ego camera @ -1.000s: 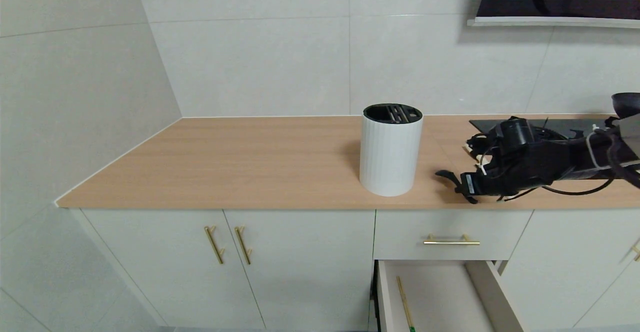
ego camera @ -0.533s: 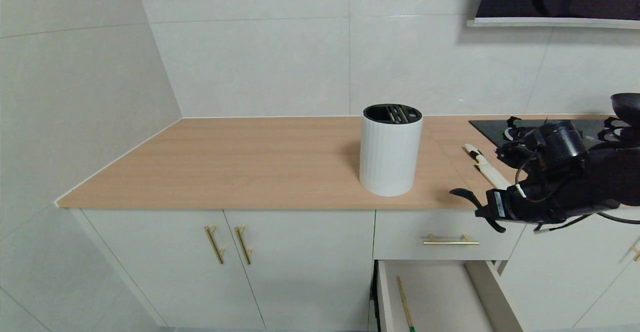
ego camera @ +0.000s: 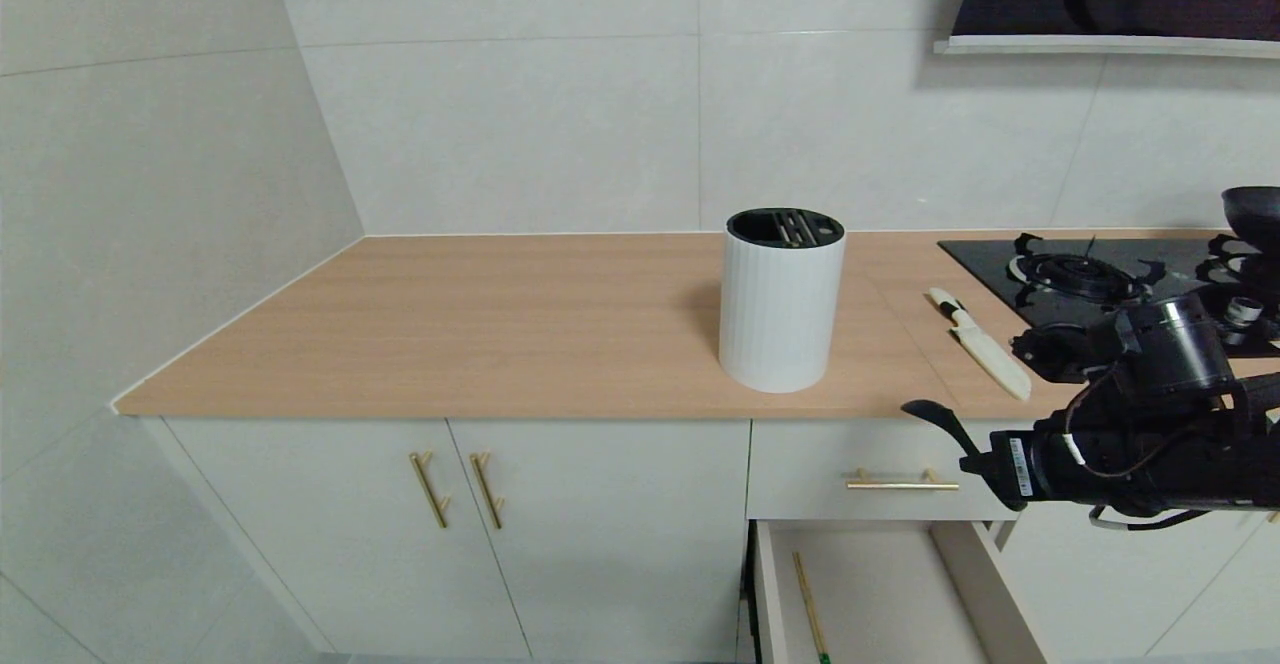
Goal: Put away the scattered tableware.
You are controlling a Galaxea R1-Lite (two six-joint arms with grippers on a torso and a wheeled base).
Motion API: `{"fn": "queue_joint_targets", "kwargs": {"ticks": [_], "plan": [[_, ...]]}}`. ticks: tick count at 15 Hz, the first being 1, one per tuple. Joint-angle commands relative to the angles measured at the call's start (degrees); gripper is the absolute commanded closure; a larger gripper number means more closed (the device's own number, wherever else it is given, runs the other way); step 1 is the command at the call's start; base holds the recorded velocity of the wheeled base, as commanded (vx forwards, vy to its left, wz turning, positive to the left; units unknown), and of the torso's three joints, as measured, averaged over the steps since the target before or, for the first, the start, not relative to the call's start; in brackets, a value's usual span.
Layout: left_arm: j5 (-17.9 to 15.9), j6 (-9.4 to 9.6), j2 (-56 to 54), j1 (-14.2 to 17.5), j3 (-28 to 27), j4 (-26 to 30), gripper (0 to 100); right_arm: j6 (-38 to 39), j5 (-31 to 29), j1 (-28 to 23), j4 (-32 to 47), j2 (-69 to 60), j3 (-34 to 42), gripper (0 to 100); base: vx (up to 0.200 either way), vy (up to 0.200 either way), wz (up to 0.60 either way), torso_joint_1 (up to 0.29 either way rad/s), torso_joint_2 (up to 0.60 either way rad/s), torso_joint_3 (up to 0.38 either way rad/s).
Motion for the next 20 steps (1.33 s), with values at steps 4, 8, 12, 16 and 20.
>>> {"fn": "queue_joint_targets", "kwargs": {"ticks": [4, 8, 12, 16, 20], "plan": [[0.01, 0.0, 0.01, 0.0, 0.05, 0.0, 0, -0.84, 0.13, 0.27, -0.06, 0.33, 0.94, 100, 0.0, 0.0, 0.0, -0.04, 0.08, 0.051], [0.01, 0.0, 0.01, 0.0, -0.04, 0.0, 0, -2.33, 0.04, 0.18, -0.06, 0.06, 1.2, 100, 0.0, 0.0, 0.0, -0.197, 0.45, 0.249], [0.01, 0.0, 0.01, 0.0, 0.05, 0.0, 0, -3.48, 0.13, 0.27, -0.06, 1.12, 1.38, 100, 0.0, 0.0, 0.0, -0.212, 0.49, 0.283], [0.01, 0.0, 0.01, 0.0, 0.05, 0.0, 0, -3.56, 0.13, 0.36, -0.06, 1.56, 1.55, 100, 0.0, 0.0, 0.0, -0.193, 0.49, 0.287], [0.01, 0.0, 0.01, 0.0, -0.04, 0.0, 0, -3.83, 0.13, 0.36, -0.06, 2.52, 1.55, 100, 0.0, 0.0, 0.0, -0.178, 0.46, 0.288]]}}
